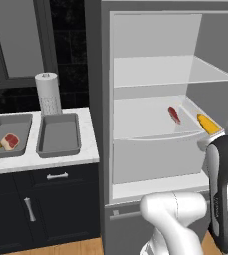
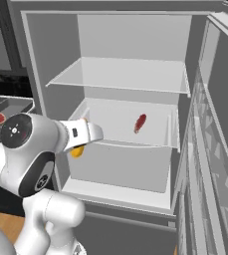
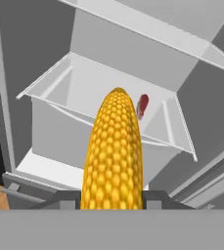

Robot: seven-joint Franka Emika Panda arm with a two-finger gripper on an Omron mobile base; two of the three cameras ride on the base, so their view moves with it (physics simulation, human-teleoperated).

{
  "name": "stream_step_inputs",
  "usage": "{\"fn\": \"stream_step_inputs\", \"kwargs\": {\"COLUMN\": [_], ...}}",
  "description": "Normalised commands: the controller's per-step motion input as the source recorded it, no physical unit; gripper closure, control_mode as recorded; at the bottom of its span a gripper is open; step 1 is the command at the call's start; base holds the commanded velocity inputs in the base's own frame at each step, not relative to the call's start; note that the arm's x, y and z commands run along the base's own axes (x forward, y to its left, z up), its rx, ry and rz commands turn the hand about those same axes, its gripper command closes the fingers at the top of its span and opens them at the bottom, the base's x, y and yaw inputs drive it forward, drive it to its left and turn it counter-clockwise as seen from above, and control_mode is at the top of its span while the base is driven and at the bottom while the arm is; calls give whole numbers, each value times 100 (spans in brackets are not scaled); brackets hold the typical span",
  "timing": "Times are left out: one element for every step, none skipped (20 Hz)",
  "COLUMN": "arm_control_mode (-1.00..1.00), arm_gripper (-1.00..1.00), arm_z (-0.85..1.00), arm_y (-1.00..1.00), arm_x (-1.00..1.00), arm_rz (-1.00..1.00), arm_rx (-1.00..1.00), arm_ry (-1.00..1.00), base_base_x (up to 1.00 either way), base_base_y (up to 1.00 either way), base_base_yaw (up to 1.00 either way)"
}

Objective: Place one corn and one steak in each tupperware on the nearby counter, to pack two identical lunches.

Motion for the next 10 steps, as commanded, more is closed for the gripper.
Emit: {"fn": "stream_step_inputs", "kwargs": {"arm_control_mode": [-100, -100, -100, -100, -100, -100, -100, -100, -100, -100], "arm_gripper": [100, 100, 100, 100, 100, 100, 100, 100, 100, 100], "arm_z": [0, 0, 0, 0, 0, 0, 0, 0, 0, 0], "arm_y": [0, 0, 0, 0, 0, 0, 0, 0, 0, 0], "arm_x": [0, 0, 0, 0, 0, 0, 0, 0, 0, 0], "arm_rz": [0, 0, 0, 0, 0, 0, 0, 0, 0, 0], "arm_rx": [0, 0, 0, 0, 0, 0, 0, 0, 0, 0], "arm_ry": [0, 0, 0, 0, 0, 0, 0, 0, 0, 0], "base_base_x": [0, 0, 0, 0, 0, 0, 0, 0, 0, 0], "base_base_y": [0, 0, 0, 0, 0, 0, 0, 0, 0, 0], "base_base_yaw": [0, 0, 0, 0, 0, 0, 0, 0, 0, 0]}}
